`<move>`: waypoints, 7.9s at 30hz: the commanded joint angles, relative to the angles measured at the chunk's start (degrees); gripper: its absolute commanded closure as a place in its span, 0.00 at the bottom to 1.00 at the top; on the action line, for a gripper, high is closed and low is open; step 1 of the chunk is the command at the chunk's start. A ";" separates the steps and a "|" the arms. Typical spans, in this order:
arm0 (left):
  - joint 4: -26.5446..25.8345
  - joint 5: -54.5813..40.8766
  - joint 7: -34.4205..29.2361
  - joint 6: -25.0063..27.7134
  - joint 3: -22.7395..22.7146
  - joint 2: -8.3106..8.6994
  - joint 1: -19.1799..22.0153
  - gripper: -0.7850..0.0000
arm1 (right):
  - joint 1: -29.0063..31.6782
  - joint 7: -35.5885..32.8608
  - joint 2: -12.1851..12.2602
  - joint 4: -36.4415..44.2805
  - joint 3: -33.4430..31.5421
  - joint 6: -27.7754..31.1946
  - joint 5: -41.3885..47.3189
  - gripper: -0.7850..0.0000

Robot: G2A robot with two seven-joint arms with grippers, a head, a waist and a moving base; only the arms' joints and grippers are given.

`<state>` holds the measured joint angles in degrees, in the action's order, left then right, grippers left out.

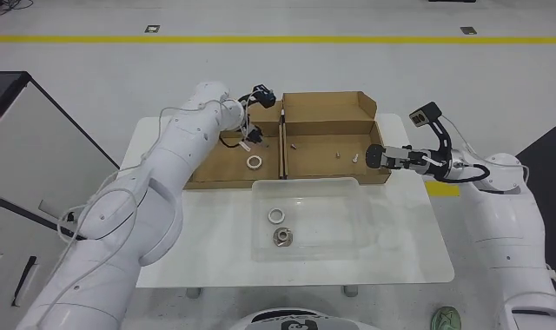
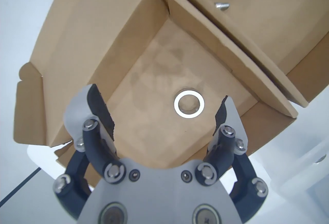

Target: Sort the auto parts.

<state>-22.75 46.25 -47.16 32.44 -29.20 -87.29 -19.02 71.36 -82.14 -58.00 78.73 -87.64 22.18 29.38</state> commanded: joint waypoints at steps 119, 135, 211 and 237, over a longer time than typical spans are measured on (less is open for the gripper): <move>-59.72 -14.67 -38.89 -17.03 13.78 12.53 -16.24 0.00 | 0.00 0.00 0.00 0.00 0.00 0.00 0.00 0.00; -57.19 -14.27 -38.27 -15.89 13.98 12.04 -18.01 0.02 | 0.00 0.00 0.00 0.00 0.00 0.00 0.00 0.00; -61.22 -13.27 -38.09 -13.53 8.37 12.72 -20.80 1.00 | 0.00 0.00 0.00 0.00 0.00 0.00 0.00 0.00; -71.42 -25.59 -30.34 -5.65 -4.53 22.34 -24.08 1.00 | 0.00 0.00 0.00 0.00 0.00 0.00 0.00 0.00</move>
<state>-94.17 20.67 -77.50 26.79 -33.74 -64.95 -43.10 71.36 -82.14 -58.00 78.73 -87.64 22.18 29.38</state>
